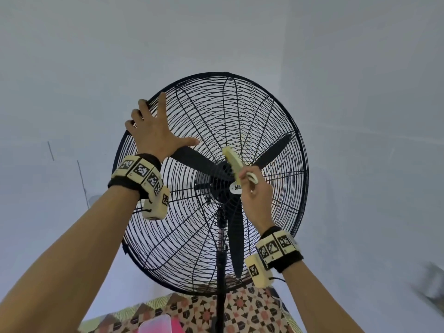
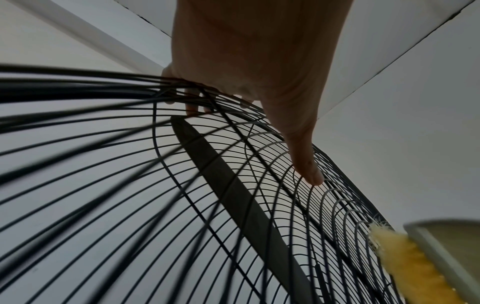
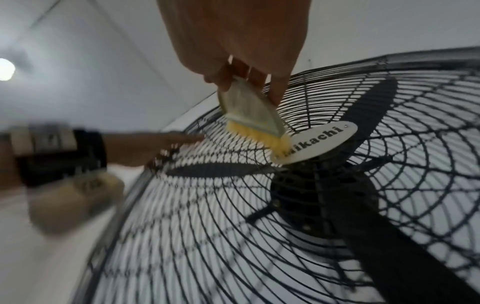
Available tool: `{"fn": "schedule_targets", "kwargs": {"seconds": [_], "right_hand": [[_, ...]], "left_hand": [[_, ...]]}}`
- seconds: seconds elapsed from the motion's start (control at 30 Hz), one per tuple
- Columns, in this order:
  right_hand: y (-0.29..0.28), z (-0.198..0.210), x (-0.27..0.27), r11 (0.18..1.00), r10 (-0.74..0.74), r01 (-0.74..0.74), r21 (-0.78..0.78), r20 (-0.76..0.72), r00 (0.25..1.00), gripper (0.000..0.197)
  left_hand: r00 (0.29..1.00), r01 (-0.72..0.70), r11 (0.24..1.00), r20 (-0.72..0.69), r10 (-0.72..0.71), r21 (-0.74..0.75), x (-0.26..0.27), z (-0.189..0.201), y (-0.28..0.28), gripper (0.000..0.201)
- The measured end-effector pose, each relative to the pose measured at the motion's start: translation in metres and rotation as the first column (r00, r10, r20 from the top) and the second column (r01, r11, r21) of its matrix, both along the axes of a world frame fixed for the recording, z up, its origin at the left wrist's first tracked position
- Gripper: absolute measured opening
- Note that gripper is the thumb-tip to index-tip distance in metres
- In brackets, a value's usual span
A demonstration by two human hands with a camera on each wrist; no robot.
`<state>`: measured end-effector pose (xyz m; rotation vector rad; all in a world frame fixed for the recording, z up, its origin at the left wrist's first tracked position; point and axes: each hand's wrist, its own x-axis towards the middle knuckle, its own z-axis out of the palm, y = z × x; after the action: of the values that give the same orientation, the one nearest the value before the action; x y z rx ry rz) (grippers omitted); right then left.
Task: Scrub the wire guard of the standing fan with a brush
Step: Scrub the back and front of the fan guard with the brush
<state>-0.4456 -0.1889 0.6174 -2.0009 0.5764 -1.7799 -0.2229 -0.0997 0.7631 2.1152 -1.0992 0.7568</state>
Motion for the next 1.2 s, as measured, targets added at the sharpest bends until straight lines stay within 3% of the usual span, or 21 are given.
{"fn": "schedule_targets", "kwargs": {"seconds": [0.07, 0.17, 0.37, 0.63, 0.73, 0.9, 0.97, 1.1, 1.2], "right_hand": [[0.0, 0.009, -0.004, 0.996, 0.087, -0.086, 0.033, -0.017, 0.996, 0.013], [0.0, 0.04, -0.009, 0.993, 0.103, -0.108, 0.056, 0.089, 0.991, 0.008], [0.012, 0.145, 0.027, 0.986, 0.108, -0.088, -0.143, 0.143, 0.984, 0.005], [0.015, 0.275, 0.116, 0.919, 0.148, -0.176, -0.354, -0.103, 0.984, 0.024], [0.013, 0.295, 0.137, 0.914, 0.096, -0.21, -0.346, -0.32, 0.943, 0.022], [0.018, 0.326, 0.132, 0.93, -0.126, -0.101, -0.354, -0.563, 0.817, 0.02], [0.025, 0.335, 0.126, 0.933, -0.14, -0.09, -0.348, -0.582, 0.801, 0.02], [0.02, 0.326, 0.13, 0.927, -0.039, -0.155, -0.342, -0.499, 0.866, 0.018], [0.018, 0.312, 0.136, 0.926, -0.067, -0.152, -0.346, -0.546, 0.835, 0.02]], "left_hand": [[1.0, -0.007, 1.0, -0.003, 0.007, -0.003, 0.001, 0.0, 0.0, 0.146], [1.0, 0.006, 1.0, 0.012, -0.006, -0.017, -0.002, -0.001, -0.002, 0.145], [1.0, -0.002, 1.0, 0.018, 0.002, -0.011, -0.001, -0.003, -0.002, 0.146], [0.998, -0.038, 0.999, 0.05, 0.038, -0.001, -0.004, -0.004, -0.005, 0.145], [0.998, -0.049, 0.999, 0.049, 0.049, 0.005, 0.0, -0.005, -0.004, 0.144], [0.997, -0.055, 0.998, 0.054, 0.055, 0.009, -0.002, -0.004, -0.004, 0.143], [0.998, -0.05, 0.999, 0.049, 0.05, 0.005, -0.004, -0.003, -0.005, 0.143], [0.997, -0.059, 0.998, 0.046, 0.058, 0.018, -0.004, -0.002, -0.007, 0.143], [0.997, -0.057, 0.998, 0.049, 0.057, 0.006, -0.004, -0.003, -0.007, 0.143]]}}
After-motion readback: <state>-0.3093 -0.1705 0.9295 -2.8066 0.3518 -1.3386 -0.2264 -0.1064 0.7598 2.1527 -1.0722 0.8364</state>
